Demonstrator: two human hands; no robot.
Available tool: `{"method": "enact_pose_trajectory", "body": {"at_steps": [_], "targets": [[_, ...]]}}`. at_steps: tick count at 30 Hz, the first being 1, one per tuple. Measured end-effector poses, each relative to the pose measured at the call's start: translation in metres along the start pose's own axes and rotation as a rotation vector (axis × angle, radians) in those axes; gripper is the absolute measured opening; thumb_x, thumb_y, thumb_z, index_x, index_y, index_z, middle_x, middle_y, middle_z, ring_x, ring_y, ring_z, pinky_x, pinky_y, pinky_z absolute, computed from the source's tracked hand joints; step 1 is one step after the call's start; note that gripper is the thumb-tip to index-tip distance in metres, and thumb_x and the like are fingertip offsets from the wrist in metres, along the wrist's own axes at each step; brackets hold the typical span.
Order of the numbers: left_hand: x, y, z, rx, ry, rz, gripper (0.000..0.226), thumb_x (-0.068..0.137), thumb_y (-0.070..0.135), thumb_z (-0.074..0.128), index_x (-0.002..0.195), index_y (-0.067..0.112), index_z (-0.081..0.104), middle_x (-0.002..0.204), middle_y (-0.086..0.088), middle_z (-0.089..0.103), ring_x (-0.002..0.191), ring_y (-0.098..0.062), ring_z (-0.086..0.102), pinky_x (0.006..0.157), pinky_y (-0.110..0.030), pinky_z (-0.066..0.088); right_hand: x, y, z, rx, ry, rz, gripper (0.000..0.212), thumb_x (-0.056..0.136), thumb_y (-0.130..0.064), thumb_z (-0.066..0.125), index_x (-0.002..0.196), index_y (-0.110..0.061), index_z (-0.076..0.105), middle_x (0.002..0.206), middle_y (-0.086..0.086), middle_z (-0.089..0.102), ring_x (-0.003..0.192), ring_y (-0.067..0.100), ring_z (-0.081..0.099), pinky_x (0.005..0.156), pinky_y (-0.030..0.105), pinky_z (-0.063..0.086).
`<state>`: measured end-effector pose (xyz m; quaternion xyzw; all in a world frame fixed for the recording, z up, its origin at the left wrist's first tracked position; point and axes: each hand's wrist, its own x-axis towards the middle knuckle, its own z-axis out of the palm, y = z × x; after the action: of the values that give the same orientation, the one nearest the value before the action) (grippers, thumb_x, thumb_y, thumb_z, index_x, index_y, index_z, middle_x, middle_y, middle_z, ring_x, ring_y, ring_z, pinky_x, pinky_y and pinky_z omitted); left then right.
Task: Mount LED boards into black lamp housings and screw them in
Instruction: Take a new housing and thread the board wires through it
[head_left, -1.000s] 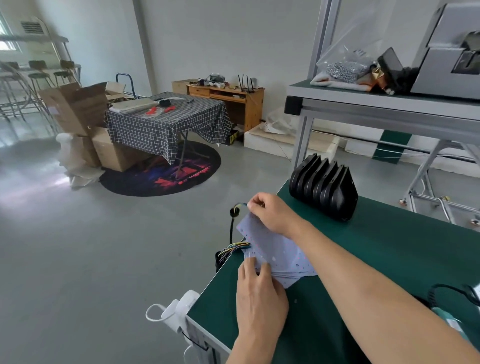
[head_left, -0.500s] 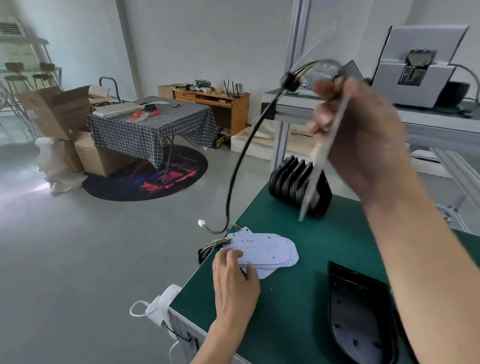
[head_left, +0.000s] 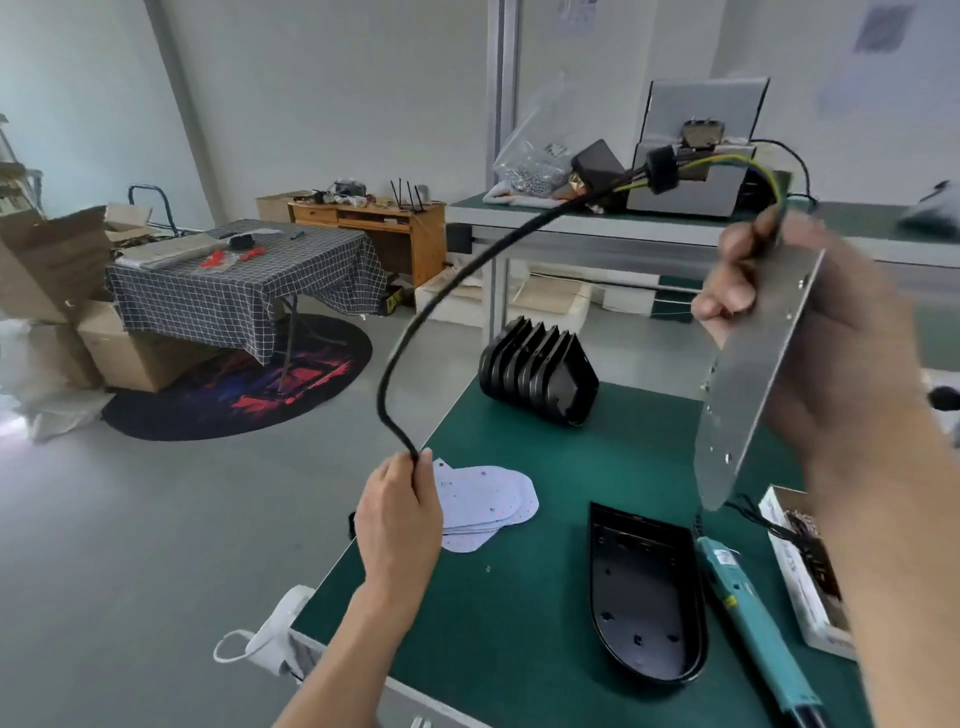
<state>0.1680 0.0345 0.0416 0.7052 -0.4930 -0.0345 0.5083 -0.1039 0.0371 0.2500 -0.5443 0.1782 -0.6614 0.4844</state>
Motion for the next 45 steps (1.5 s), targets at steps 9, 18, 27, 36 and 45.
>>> {"method": "enact_pose_trajectory", "body": {"at_steps": [9, 18, 27, 36, 45], "targets": [[0.022, 0.137, -0.020, -0.263, -0.382, 0.209, 0.044, 0.111, 0.035, 0.042, 0.077, 0.018, 0.064, 0.056, 0.026, 0.058, 0.056, 0.003, 0.053, 0.050, -0.015, 0.036, -0.042, 0.049, -0.038, -0.563, 0.195, 0.404, 0.049, 0.085, -0.065, 0.062, 0.102, -0.021, 0.078, 0.078, 0.005, 0.045, 0.061, 0.013, 0.039, 0.062, 0.028, 0.028], [0.001, 0.194, 0.021, -0.466, -0.709, 0.246, 0.046, 0.108, 0.037, 0.047, 0.068, 0.023, 0.064, 0.045, 0.016, 0.048, 0.043, -0.002, 0.043, 0.047, -0.017, 0.033, -0.077, 0.061, -0.052, -0.763, -0.200, 0.535, 0.012, 0.100, -0.031, 0.070, 0.092, -0.028, 0.078, 0.068, 0.017, 0.044, 0.067, 0.021, 0.039, 0.066, 0.035, 0.031], [-0.019, 0.145, 0.044, -0.209, -0.649, 0.066, 0.047, 0.100, 0.060, 0.042, 0.084, 0.021, 0.062, 0.070, 0.002, 0.068, 0.080, -0.024, 0.066, 0.079, -0.040, 0.054, -0.090, 0.065, -0.087, -0.693, 0.076, 0.484, 0.023, 0.105, -0.022, 0.061, 0.095, -0.023, 0.081, 0.061, -0.005, 0.048, 0.056, 0.010, 0.041, 0.053, 0.014, 0.035], [-0.070, 0.075, 0.090, 0.000, -0.997, -0.214, 0.046, 0.081, 0.049, 0.074, 0.085, 0.006, 0.057, 0.079, -0.010, 0.064, 0.066, -0.029, 0.064, 0.060, -0.037, 0.055, -0.107, 0.094, -0.108, -0.556, 0.157, 0.613, 0.025, 0.110, -0.012, 0.049, 0.102, 0.000, 0.070, 0.077, 0.010, 0.060, 0.049, 0.002, 0.050, 0.053, 0.013, 0.040], [-0.085, 0.074, 0.088, -0.253, -0.791, -0.127, 0.015, 0.086, 0.021, 0.065, 0.091, 0.028, 0.053, 0.084, 0.010, 0.060, 0.063, 0.003, 0.054, 0.051, -0.010, 0.039, -0.114, 0.099, -0.107, -0.635, 0.130, 0.624, 0.025, 0.109, -0.010, 0.049, 0.099, -0.003, 0.071, 0.078, 0.007, 0.068, 0.050, -0.001, 0.054, 0.053, 0.009, 0.042]]}}
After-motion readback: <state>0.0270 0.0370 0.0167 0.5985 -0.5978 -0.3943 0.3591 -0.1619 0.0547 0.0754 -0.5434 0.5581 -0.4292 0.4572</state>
